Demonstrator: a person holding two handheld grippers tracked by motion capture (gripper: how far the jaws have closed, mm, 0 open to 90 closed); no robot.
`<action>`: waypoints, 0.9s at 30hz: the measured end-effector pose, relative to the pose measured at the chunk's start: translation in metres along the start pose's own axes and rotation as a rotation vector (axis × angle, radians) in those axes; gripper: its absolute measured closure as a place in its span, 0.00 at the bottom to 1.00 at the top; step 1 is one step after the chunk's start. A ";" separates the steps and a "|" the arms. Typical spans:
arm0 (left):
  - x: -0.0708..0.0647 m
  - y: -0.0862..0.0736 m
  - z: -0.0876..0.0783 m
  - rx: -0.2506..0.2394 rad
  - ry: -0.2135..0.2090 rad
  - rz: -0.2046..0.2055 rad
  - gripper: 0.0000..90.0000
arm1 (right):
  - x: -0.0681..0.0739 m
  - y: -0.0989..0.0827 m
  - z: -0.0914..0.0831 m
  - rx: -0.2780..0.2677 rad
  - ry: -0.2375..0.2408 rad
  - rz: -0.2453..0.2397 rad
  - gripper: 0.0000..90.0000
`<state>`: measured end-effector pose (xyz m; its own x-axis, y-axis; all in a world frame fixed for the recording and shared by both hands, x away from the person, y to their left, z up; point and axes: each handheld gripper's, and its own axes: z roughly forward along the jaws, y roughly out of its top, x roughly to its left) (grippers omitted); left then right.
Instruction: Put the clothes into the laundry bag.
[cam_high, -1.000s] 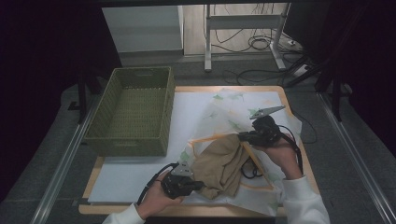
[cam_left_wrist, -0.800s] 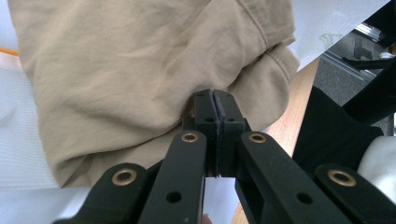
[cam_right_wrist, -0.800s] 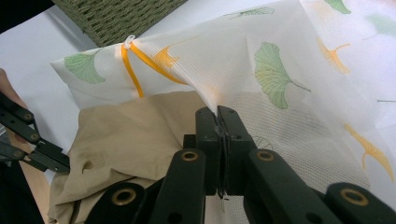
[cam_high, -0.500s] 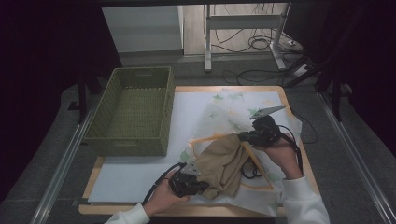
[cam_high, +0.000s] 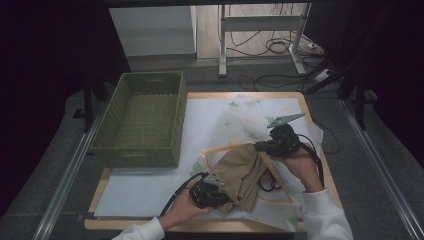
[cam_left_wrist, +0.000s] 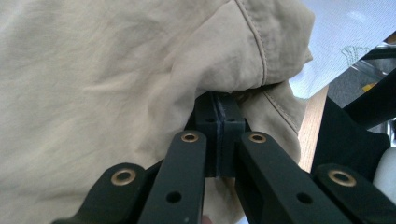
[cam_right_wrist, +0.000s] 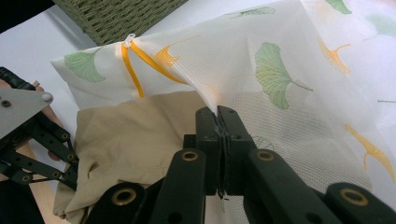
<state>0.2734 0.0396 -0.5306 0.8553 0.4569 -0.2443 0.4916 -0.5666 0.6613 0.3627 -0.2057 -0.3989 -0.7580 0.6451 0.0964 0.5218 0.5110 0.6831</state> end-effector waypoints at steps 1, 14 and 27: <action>0.000 0.000 0.000 -0.001 0.000 0.000 1.00 | 0.000 0.000 0.000 0.000 0.000 0.000 0.96; 0.003 0.012 0.009 -0.001 0.013 -0.004 1.00 | 0.000 0.000 0.000 0.004 0.002 -0.002 0.97; 0.005 0.021 0.015 -0.005 0.027 -0.009 1.00 | 0.001 0.000 0.000 0.003 0.005 -0.006 0.96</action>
<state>0.2907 0.0198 -0.5289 0.8459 0.4808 -0.2309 0.4985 -0.5586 0.6629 0.3619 -0.2051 -0.3988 -0.7628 0.6395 0.0960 0.5187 0.5165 0.6813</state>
